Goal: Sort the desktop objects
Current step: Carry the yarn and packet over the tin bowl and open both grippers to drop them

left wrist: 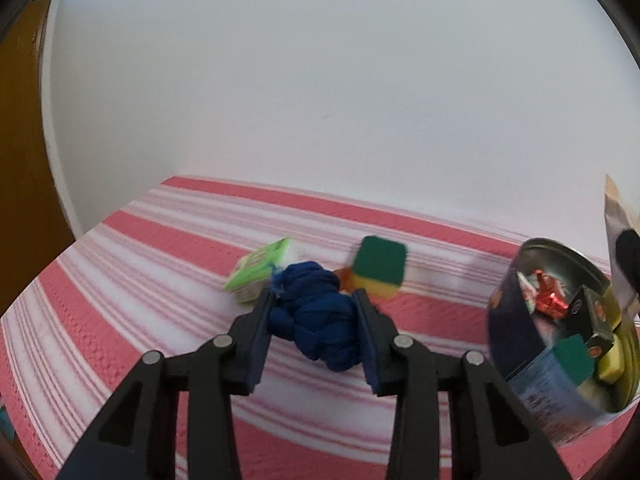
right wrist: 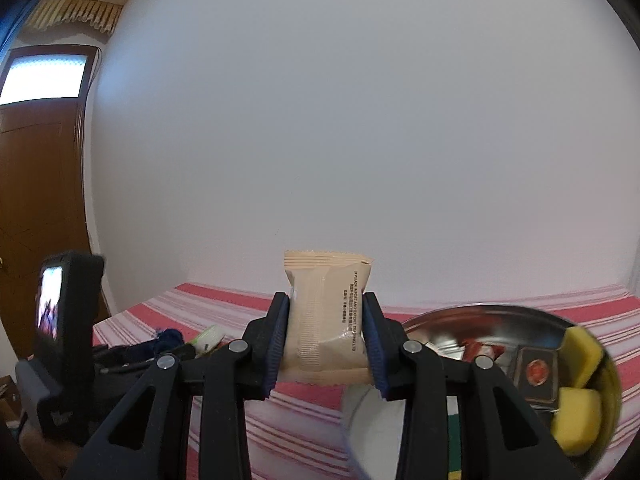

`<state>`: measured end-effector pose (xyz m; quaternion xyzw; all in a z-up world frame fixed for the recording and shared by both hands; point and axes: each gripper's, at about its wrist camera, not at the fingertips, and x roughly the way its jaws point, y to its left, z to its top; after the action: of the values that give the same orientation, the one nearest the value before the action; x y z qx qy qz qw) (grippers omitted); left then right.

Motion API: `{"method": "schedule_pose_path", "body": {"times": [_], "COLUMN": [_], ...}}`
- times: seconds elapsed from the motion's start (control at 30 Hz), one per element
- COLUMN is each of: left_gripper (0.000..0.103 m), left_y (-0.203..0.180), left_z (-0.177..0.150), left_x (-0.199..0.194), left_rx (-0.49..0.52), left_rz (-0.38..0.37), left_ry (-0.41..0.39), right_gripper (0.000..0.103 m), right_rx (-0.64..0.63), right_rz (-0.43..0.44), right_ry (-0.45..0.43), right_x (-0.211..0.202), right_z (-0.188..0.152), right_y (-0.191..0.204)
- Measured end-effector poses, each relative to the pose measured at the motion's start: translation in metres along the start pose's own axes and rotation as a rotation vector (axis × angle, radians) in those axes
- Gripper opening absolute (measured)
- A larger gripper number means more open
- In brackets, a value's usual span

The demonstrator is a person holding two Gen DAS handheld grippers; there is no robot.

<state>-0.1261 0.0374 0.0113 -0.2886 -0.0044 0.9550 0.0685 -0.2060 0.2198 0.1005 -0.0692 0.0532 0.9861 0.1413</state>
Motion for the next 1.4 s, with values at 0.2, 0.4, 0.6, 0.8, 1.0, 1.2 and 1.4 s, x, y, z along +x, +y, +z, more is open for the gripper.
{"method": "schedule_pose_path", "body": {"times": [0.2,0.4,0.6,0.8,1.0,1.2,1.4], "left_gripper": [0.038,0.038,0.038,0.038,0.038,0.038,0.038], "left_y": [-0.039,-0.08,-0.12,-0.153,-0.172,-0.169,-0.172], "left_z": [0.012,0.021,0.02,0.015,0.001,-0.002,-0.006], "left_x": [0.002,-0.004,-0.018,-0.022,-0.019,-0.015,-0.022], "left_rx": [0.04,0.08,0.119,0.148,0.185,0.201,0.22], "left_rz": [-0.018,-0.087,-0.163,-0.213,-0.24,-0.265,-0.33], "left_ry": [-0.057,-0.099,-0.131,-0.105,-0.084,-0.086,-0.068], "right_gripper": [0.04,0.039,0.039,0.04,0.039,0.039,0.04], "right_rx": [-0.089,-0.038,0.014,0.039,0.13,0.106,0.068], "right_rz": [-0.09,-0.159,-0.24,-0.33,-0.387,-0.397,-0.405], "right_ry": [-0.091,-0.1,-0.098,-0.103,-0.095,-0.093,-0.081], "right_x": [-0.029,-0.039,-0.043,-0.051,-0.054,-0.051,-0.046], "right_z": [-0.002,0.001,0.004,0.006,0.005,0.003,0.005], "right_y": [-0.018,-0.055,-0.091,-0.128,-0.161,-0.155,-0.156]}}
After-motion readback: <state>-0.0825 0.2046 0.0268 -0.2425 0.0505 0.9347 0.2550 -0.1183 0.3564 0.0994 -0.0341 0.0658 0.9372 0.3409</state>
